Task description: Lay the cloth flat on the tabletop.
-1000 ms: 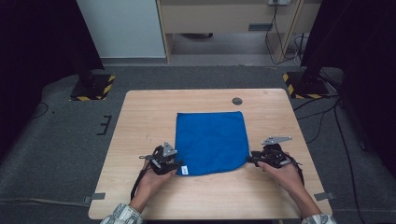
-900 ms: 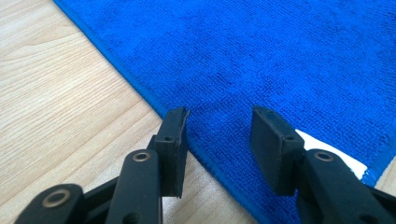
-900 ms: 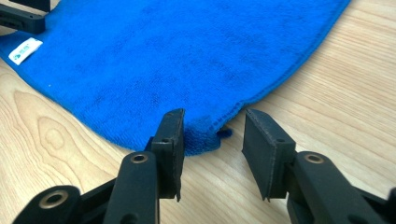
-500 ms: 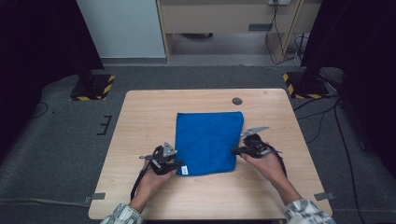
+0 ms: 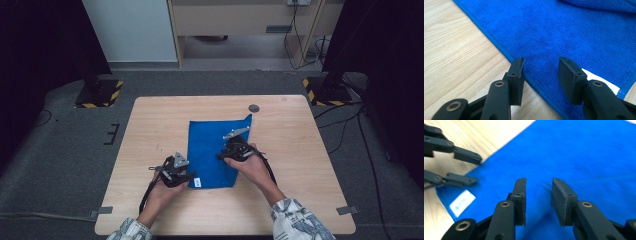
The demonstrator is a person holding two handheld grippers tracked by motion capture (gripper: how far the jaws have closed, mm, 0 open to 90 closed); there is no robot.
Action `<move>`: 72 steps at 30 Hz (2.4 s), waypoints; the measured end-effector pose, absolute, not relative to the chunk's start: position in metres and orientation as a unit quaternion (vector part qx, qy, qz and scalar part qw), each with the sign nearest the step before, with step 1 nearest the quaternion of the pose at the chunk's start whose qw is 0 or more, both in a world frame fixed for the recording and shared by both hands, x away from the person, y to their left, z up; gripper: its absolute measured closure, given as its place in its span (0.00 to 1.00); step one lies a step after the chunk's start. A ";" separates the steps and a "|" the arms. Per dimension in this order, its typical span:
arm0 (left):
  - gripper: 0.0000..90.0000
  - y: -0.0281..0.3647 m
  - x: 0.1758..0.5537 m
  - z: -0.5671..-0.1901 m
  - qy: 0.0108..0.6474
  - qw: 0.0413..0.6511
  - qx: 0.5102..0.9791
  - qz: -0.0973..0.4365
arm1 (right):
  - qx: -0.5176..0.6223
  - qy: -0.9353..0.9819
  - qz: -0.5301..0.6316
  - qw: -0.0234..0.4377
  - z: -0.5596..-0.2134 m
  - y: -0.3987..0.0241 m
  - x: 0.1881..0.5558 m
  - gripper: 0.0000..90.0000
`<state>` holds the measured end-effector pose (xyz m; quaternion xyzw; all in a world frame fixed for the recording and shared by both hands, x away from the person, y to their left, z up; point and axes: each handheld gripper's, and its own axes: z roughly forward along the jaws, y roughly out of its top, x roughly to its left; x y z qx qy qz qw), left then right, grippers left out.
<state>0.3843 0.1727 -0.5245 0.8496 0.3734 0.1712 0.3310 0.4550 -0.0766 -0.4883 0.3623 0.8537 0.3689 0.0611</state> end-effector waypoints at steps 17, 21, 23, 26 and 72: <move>0.62 0.172 0.384 -0.525 0.372 0.332 0.849 0.174 | 0.396 0.846 0.353 0.050 -0.506 -0.064 0.465 0.75; 0.62 0.173 0.384 -0.525 0.372 0.332 0.849 0.173 | 0.393 0.841 0.366 0.066 -0.500 -0.071 0.459 0.98; 0.62 0.173 0.384 -0.525 0.371 0.332 0.850 0.173 | 0.398 0.833 0.376 0.080 -0.495 -0.083 0.453 0.98; 0.62 0.173 0.384 -0.525 0.371 0.332 0.850 0.173 | 0.416 0.817 0.386 0.101 -0.488 -0.113 0.437 0.98; 0.56 0.173 0.379 -0.524 0.361 0.330 0.856 0.169 | 0.462 0.737 0.435 0.233 -0.482 -0.211 0.356 0.18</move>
